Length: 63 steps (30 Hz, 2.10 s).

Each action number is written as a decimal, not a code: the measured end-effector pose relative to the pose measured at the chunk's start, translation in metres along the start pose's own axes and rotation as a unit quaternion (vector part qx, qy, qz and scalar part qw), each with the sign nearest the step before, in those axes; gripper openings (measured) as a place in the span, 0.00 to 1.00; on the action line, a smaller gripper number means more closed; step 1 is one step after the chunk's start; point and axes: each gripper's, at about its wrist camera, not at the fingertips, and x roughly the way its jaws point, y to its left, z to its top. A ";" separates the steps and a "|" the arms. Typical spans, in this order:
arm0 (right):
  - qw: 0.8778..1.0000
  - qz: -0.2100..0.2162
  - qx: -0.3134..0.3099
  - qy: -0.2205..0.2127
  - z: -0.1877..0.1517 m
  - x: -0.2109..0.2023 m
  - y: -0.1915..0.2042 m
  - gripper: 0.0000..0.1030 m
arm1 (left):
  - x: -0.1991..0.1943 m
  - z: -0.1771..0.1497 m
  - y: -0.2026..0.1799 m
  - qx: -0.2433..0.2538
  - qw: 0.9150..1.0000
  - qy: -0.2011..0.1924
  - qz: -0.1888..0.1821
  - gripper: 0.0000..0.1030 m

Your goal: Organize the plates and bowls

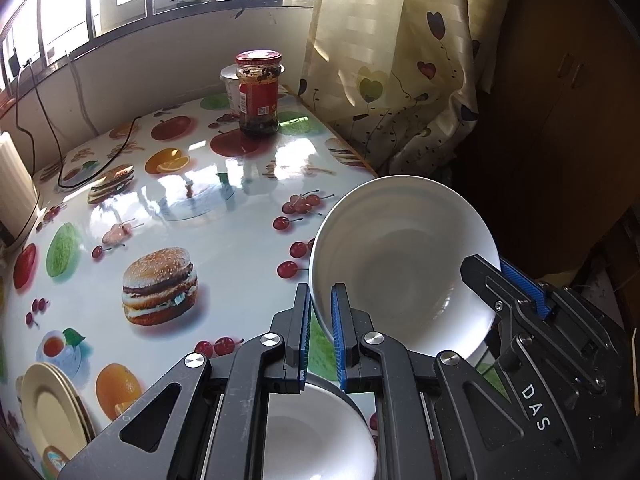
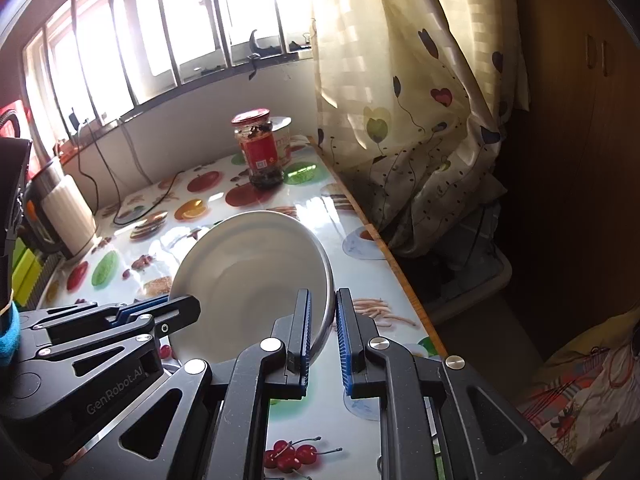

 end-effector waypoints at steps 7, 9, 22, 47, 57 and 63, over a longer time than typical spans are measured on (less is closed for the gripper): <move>1.000 0.002 -0.003 -0.007 -0.005 -0.015 0.012 0.13 | -0.017 -0.010 0.009 -0.004 1.000 -0.009 -0.003 0.10; 1.000 0.004 -0.005 -0.009 -0.008 -0.020 0.016 0.13 | -0.022 -0.012 0.013 -0.008 1.000 -0.012 -0.004 0.10; 1.000 0.008 -0.022 -0.017 -0.021 -0.044 0.046 0.13 | -0.047 -0.034 0.034 -0.020 1.000 -0.023 -0.006 0.10; 0.999 0.029 -0.038 0.011 -0.057 -0.048 0.086 0.13 | -0.062 -0.077 0.072 -0.046 0.999 -0.004 0.001 0.10; 0.998 0.037 -0.036 0.027 -0.070 -0.041 0.090 0.13 | -0.057 -0.086 0.078 -0.052 0.999 0.008 0.005 0.10; 0.998 0.037 -0.034 0.033 -0.074 -0.038 0.089 0.13 | -0.053 -0.088 0.077 -0.053 0.998 0.014 0.007 0.10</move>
